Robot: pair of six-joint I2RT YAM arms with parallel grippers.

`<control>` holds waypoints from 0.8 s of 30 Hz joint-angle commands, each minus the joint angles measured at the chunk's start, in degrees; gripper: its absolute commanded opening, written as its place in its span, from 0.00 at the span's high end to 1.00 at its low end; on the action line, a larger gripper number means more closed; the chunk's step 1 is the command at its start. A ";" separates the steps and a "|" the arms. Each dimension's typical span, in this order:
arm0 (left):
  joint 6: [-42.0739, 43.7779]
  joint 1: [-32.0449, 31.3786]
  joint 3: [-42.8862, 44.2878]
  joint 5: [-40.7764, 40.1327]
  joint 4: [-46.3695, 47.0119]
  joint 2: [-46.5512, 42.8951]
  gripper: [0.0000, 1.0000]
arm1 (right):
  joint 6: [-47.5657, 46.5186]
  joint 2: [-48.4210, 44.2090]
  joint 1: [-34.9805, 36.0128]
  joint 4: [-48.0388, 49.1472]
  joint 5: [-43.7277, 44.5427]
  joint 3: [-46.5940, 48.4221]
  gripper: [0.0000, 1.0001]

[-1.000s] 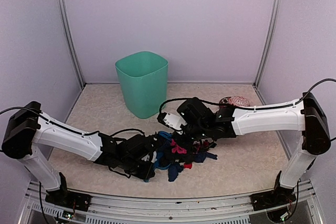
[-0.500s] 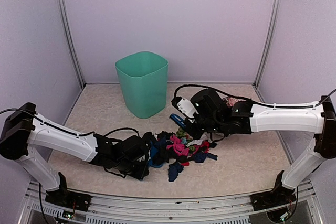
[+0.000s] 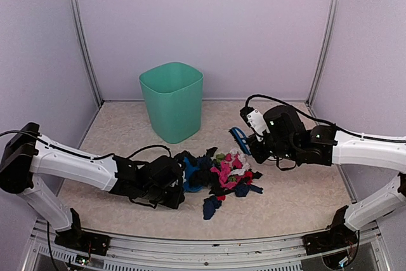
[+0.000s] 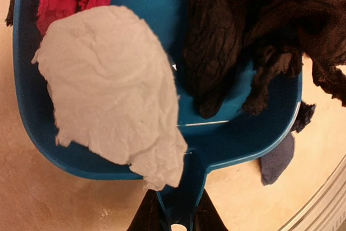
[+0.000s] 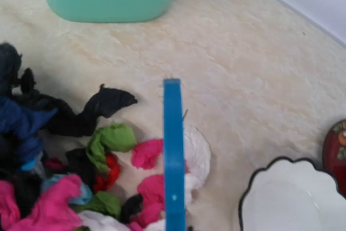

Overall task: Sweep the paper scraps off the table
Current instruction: Sweep the paper scraps into the dustpan.

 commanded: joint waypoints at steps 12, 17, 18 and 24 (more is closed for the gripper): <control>4.06 5.08 18.24 5.24 -14.44 -4.39 1.00 | 4.60 -5.95 -3.29 1.89 1.43 -6.08 1.00; 6.94 7.83 26.68 8.75 -21.15 -4.41 1.00 | 4.99 -6.06 -3.46 3.27 0.71 -7.22 1.00; 7.57 8.53 28.45 9.86 -22.21 -4.40 1.00 | 5.11 -6.06 -3.54 3.63 0.60 -7.35 1.00; 11.04 14.63 37.25 17.66 -26.95 -3.65 1.00 | 5.22 -5.89 -3.61 5.21 -0.21 -7.77 1.00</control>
